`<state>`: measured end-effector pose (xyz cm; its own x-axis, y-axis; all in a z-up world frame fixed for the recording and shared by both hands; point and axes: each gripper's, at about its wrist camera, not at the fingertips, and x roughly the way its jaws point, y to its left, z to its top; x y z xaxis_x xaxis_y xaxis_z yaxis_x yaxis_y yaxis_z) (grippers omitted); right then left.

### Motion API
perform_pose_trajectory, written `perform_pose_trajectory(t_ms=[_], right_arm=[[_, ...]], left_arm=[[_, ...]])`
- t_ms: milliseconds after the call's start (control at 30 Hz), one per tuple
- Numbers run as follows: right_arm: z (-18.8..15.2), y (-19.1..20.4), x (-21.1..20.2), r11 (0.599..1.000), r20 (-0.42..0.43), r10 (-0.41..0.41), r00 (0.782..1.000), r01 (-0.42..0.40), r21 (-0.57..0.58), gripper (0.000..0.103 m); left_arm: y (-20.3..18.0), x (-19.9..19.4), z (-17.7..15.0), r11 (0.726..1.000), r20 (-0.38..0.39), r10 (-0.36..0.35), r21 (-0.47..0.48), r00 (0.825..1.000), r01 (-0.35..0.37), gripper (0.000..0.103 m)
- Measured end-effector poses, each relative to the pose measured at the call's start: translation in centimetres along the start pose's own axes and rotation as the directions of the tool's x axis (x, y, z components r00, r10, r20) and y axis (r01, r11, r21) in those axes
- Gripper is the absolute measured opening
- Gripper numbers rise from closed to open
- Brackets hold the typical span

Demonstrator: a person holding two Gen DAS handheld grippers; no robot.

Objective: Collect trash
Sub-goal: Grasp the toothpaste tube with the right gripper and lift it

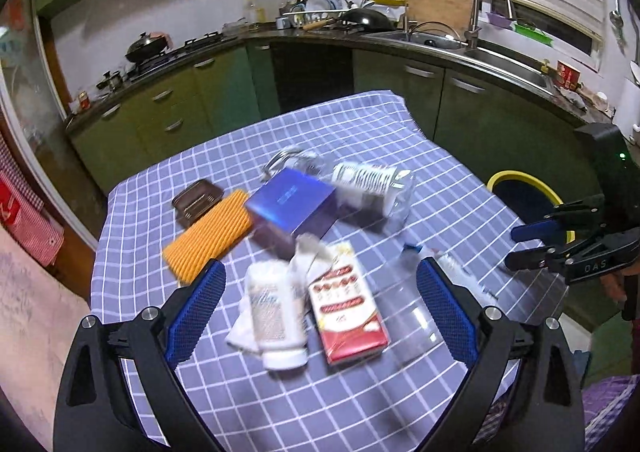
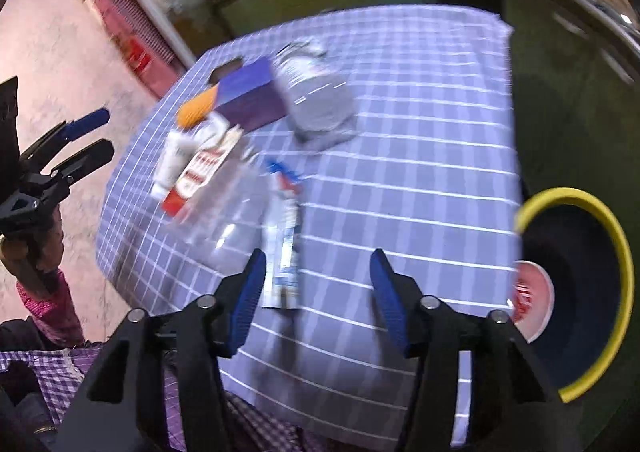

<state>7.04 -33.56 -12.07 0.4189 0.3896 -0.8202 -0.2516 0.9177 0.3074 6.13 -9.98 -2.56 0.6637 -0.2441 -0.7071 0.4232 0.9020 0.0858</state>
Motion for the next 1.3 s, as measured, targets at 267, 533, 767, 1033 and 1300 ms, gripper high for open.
perform_pose_trajectory(t_ms=[267, 533, 767, 1033, 1300], right_arm=[[0.6, 1.7, 3.9, 0.999, -0.088, -0.025, 0.996, 0.022, -0.03, 0.038], [0.9, 2.1, 6.1, 0.997, -0.126, -0.056, 0.99, 0.048, -0.061, 0.031], [0.9, 2.1, 6.6, 0.996, -0.121, -0.061, 0.991, 0.052, -0.071, 0.013], [0.7, 1.6, 4.8, 0.998, -0.074, -0.04, 0.996, 0.036, -0.055, 0.011], [-0.4, -2.6, -0.9, 0.995, 0.048, -0.081, 0.996, 0.078, 0.066, 0.011]], left_arm=[[0.4, -0.8, -1.8, 1.0, 0.017, 0.018, 0.017, 1.0, -0.018, 0.095], [0.9, -0.3, -2.4, 1.0, 0.01, 0.014, 0.001, 1.0, -0.014, 0.095], [1.1, 0.1, -2.4, 1.0, 0.001, 0.016, 0.001, 1.0, -0.016, 0.095], [0.9, 0.1, -2.4, 1.0, 0.007, 0.016, 0.009, 1.0, -0.016, 0.095], [0.4, 0.0, -2.3, 0.999, 0.014, 0.02, 0.025, 1.0, -0.021, 0.095]])
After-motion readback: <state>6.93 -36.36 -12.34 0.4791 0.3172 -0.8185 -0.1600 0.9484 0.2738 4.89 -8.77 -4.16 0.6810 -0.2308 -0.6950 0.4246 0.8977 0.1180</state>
